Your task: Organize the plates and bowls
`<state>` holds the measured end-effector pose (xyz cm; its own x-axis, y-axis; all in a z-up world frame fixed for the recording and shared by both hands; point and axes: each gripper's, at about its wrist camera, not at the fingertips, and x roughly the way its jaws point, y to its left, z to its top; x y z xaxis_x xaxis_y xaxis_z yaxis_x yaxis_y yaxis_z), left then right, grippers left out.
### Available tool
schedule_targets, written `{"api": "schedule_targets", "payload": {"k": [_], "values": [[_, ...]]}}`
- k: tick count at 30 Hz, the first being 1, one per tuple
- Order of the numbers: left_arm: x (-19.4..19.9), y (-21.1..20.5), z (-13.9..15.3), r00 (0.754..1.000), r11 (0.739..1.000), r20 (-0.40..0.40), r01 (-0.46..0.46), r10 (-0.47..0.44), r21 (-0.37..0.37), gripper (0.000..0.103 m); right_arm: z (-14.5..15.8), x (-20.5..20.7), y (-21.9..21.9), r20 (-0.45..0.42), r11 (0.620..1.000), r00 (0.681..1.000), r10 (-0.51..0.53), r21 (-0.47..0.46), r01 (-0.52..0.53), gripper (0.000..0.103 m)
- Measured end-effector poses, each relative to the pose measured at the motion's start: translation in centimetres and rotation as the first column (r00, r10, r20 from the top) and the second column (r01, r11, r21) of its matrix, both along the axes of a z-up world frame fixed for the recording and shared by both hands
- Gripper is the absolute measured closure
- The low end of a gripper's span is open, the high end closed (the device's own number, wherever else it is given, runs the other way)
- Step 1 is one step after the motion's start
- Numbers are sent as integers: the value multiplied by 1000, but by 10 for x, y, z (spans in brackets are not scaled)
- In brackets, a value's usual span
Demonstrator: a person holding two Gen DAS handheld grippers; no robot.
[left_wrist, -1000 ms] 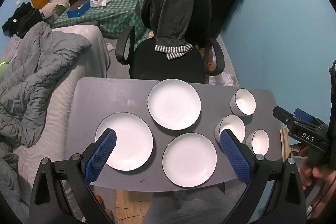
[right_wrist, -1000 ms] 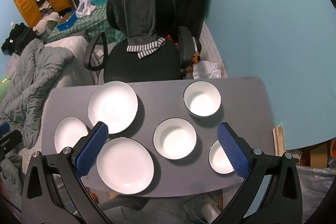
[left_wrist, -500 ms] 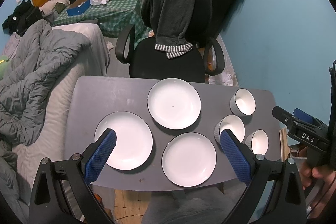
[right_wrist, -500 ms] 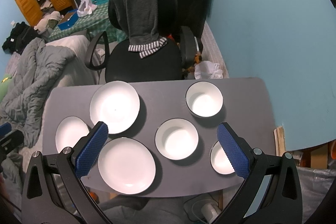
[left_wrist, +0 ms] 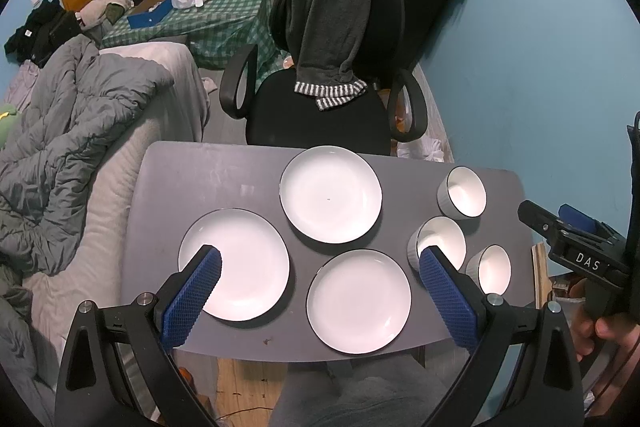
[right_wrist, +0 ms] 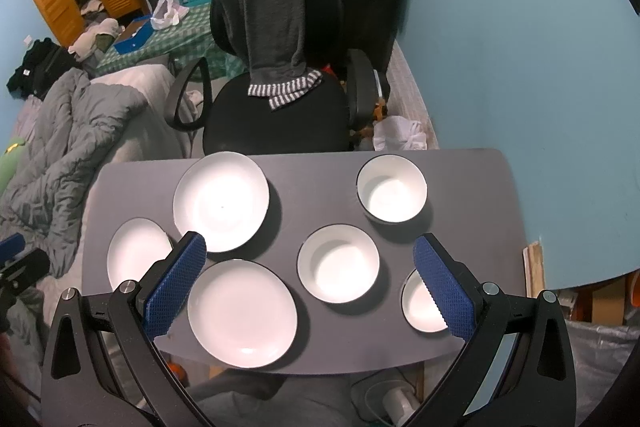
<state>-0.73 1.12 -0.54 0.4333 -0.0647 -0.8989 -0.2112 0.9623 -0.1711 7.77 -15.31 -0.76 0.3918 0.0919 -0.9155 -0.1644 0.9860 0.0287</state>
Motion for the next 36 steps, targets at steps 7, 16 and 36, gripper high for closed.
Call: {"api": "schedule_targets", "payload": {"k": [7, 16, 36], "values": [[-1, -1, -4, 1000, 1000, -4, 11, -11, 18, 2, -4, 2, -1, -11, 1000, 1000, 16, -8, -16, 1], [2, -1, -21, 999, 999, -34, 37, -37, 11, 2, -14, 10, -2, -13, 995, 995, 99, -1, -99, 1], [-8, 35, -98, 995, 994, -93, -46, 37, -97, 2, -88, 34, 42, -98, 886, 885, 455, 156, -438, 1]]}}
